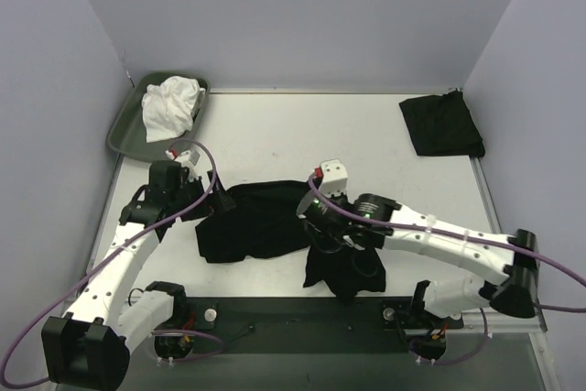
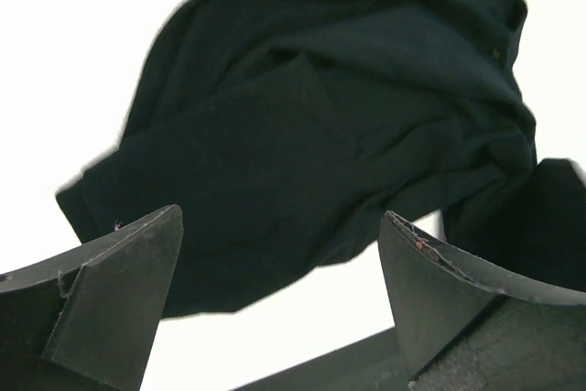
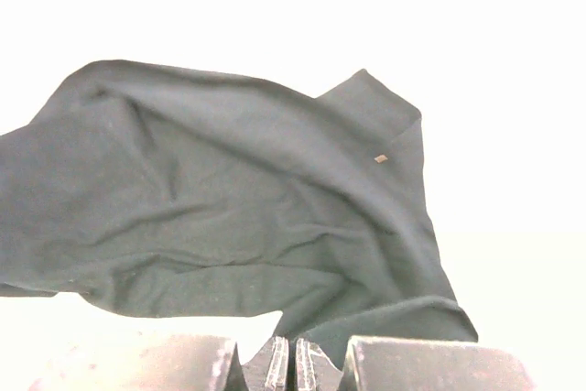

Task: Fold and stack the t-shirts

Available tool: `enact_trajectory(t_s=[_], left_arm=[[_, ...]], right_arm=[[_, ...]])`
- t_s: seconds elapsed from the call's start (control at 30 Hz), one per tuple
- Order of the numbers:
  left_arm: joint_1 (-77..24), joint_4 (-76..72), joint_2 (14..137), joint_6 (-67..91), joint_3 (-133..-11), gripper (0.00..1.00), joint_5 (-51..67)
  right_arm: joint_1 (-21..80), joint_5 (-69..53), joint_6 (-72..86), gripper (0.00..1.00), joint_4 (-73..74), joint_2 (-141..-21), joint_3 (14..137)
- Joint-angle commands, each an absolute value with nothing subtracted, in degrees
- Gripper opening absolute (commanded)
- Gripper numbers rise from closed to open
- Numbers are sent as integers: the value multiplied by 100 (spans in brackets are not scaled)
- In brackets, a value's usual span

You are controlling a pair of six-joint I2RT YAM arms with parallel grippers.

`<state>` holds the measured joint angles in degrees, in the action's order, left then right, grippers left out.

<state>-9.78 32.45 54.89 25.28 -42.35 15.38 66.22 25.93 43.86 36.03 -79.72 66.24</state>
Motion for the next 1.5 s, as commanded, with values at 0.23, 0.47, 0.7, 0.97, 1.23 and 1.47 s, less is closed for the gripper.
enact_trajectory(t_s=[0.23,0.47,0.7,0.97,1.23,1.47], left_arm=[[-1538,3437,5984,3234,-3999,94,1969],[-1898,2506,7459,3629,-4122,91,1626],[-1916,2188,8814,3753,-4928,90,1196],[-1398,1951,10588,3647,-6502,89,1265],[-336,2618,11504,3376,-8348,89,1433],[298,2778,11445,3313,-8790,89,1923]], right_arm=[[6697,3559,4737,0,4773,-6110,6082],[6794,3595,4799,0,4799,-5731,5898],[6847,3796,4843,0,5001,-5046,5897],[6706,4350,4799,0,5335,-4843,6406],[5619,4982,4834,0,5484,-4527,7083],[4616,4747,4360,0,5546,-5009,7953]])
